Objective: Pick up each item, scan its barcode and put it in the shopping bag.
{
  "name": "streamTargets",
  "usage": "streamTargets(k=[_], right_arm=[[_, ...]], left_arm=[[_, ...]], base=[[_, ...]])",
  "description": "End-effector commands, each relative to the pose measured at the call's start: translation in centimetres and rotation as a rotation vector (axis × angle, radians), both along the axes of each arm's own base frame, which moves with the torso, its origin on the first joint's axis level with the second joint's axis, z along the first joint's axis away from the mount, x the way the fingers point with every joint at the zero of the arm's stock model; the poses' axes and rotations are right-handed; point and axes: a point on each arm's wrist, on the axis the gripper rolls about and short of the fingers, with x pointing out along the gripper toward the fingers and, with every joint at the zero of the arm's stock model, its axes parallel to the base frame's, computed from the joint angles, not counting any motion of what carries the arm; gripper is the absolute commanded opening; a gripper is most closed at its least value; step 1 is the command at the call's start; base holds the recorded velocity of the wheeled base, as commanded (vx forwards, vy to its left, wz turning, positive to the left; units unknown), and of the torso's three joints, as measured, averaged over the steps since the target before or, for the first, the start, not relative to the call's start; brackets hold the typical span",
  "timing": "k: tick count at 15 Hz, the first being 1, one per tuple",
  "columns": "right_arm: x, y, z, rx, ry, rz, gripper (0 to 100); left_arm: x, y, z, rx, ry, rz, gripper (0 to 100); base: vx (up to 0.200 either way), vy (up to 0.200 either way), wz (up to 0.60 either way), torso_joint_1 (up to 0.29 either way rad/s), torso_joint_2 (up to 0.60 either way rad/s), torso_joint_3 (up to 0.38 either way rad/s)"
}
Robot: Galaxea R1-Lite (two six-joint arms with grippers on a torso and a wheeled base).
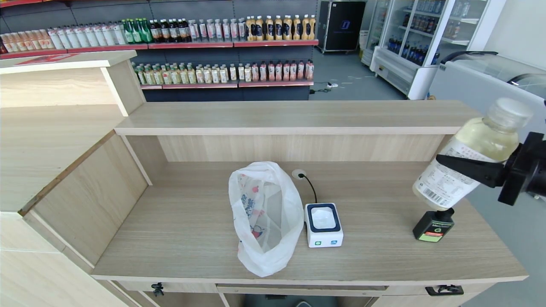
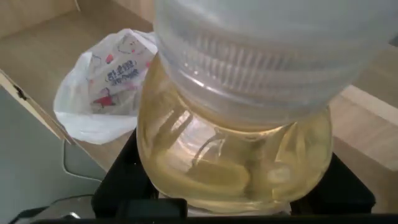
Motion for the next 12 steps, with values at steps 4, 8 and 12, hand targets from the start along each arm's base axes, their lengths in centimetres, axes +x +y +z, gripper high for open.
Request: streamTargets(k=[4,8,12], right_arm=[[4.9,-3.5,-3.7,-0.366,-0.142,-0.042,0],[5.6,-5.6,-4.3,-0.581,-0.336,0.063,0],[6.2,-7.1,-3.9,-0.737,-0.537,0.166,0]], left_arm=[[0.0,0.0,0.0,0.000,-0.001,0.000,100],[0.0,0.0,0.0,0.000,-0.001,0.000,100],[0.0,0.0,0.0,0.000,-0.001,0.000,100]], base=[[0.000,0.000,0.00,0.000,0.00,0.000],[0.000,0.000,0.00,0.000,0.00,0.000],[0.000,0.000,0.00,0.000,0.00,0.000]])
